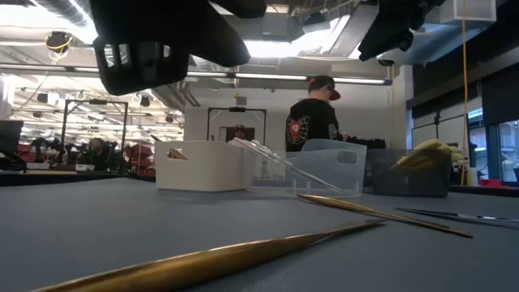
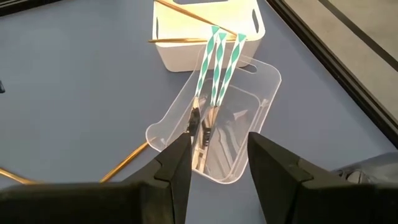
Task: Sort silverware by color (type)
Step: Put the gold knife into the white bin
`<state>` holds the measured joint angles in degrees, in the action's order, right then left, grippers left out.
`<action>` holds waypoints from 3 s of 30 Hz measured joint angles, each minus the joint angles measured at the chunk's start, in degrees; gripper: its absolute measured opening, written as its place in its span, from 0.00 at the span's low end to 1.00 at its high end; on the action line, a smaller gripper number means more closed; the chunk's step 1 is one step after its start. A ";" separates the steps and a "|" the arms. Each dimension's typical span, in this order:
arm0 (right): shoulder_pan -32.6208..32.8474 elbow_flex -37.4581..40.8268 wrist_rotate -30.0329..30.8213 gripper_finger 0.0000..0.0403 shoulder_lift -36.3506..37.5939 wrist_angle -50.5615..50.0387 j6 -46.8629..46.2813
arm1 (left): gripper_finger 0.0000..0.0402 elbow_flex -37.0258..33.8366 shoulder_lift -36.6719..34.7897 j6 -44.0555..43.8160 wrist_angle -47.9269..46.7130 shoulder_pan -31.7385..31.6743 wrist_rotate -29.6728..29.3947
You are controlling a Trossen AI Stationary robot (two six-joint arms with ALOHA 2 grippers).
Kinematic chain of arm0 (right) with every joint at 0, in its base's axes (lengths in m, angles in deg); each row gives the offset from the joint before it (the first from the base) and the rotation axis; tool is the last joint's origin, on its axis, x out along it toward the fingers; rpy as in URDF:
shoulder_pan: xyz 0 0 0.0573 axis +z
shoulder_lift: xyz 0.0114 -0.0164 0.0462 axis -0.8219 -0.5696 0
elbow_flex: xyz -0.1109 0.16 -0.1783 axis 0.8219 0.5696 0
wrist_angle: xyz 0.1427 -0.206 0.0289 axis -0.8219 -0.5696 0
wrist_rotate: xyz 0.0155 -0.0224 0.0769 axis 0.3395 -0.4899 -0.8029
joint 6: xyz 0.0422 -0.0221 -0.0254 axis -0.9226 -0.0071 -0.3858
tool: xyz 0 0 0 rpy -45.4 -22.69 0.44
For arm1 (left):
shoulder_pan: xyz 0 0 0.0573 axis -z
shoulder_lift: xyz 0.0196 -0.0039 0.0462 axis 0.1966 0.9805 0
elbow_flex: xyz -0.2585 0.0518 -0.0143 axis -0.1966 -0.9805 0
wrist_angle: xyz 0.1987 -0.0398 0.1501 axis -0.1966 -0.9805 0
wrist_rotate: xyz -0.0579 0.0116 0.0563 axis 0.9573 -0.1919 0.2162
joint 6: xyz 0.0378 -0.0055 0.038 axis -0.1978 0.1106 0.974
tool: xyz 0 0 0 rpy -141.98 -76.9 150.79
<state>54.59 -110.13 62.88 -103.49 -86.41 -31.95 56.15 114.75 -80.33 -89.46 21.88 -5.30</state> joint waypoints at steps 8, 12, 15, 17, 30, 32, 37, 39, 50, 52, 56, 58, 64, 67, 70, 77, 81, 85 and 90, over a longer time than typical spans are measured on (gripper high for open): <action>-0.02 0.00 -0.35 0.35 0.00 0.00 0.04 | 0.16 0.14 0.02 -2.11 2.97 1.53 -6.52; -0.02 0.00 -0.35 0.35 0.00 0.00 0.04 | 0.14 2.19 0.07 -2.69 1.32 2.75 -9.69; -0.02 0.00 -0.35 0.35 0.00 0.00 0.04 | 0.13 4.26 0.07 -2.71 -1.99 3.34 -12.41; -0.02 0.00 -0.35 0.35 0.00 -0.01 0.06 | 0.13 5.51 0.07 -2.81 -3.63 3.64 -13.99; -0.02 0.00 -0.39 0.35 0.00 -0.16 0.09 | 0.13 7.87 6.04 -4.63 -6.28 3.78 -11.73; -0.02 0.00 -0.42 0.35 0.00 -0.43 0.09 | 0.13 7.87 6.76 -4.61 -6.42 3.88 -11.57; -0.02 0.00 -0.40 0.35 0.00 -0.39 0.09 | 0.13 7.89 8.60 -3.15 -6.40 4.05 -10.13; -0.02 0.00 -0.42 0.35 0.00 -0.40 0.09 | 0.13 7.89 9.36 -2.75 -6.31 4.11 -9.23; -0.02 0.00 -0.40 0.35 0.00 -0.37 0.09 | 0.13 7.89 9.95 -2.64 -7.40 4.39 -9.65; -0.02 0.00 -0.40 0.35 0.00 -0.37 0.09 | 0.13 7.89 10.43 -2.62 -7.09 4.37 -9.79; -0.02 0.00 -0.38 0.35 0.00 -0.37 0.09 | 0.13 7.82 11.33 -2.33 -6.98 4.39 -9.97; -0.02 0.00 -0.38 0.35 0.00 -0.37 0.09 | 0.13 7.82 11.41 -2.14 -6.91 4.47 -10.39; -0.02 0.00 -0.36 0.35 0.00 -0.42 0.09 | 0.13 7.82 11.41 0.38 -6.68 4.68 -12.61; -0.02 0.00 -0.38 0.35 0.00 -0.44 0.09 | 0.13 7.82 11.41 0.39 -6.90 4.66 -12.72; -0.02 0.00 -0.36 0.35 0.00 -0.44 0.10 | 0.13 7.82 11.41 1.26 -7.31 4.66 -12.85; -0.02 0.00 -0.38 0.35 0.00 -0.46 0.09 | 0.13 7.82 11.41 5.52 -6.28 5.50 -15.21; -0.02 0.00 -0.38 0.35 0.00 -0.46 0.09 | 0.13 7.82 11.54 6.40 -6.26 6.00 -17.27; -0.02 0.00 -0.38 0.35 0.00 -0.46 0.09 | 0.13 7.83 12.19 6.40 -6.16 6.11 -17.65; -0.02 0.00 -0.35 0.35 0.00 -0.48 0.08 | 0.13 7.83 12.92 6.42 -6.02 6.12 -18.30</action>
<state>54.57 -110.13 62.53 -103.49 -86.89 -31.87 63.99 127.66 -73.91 -95.49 28.00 -23.60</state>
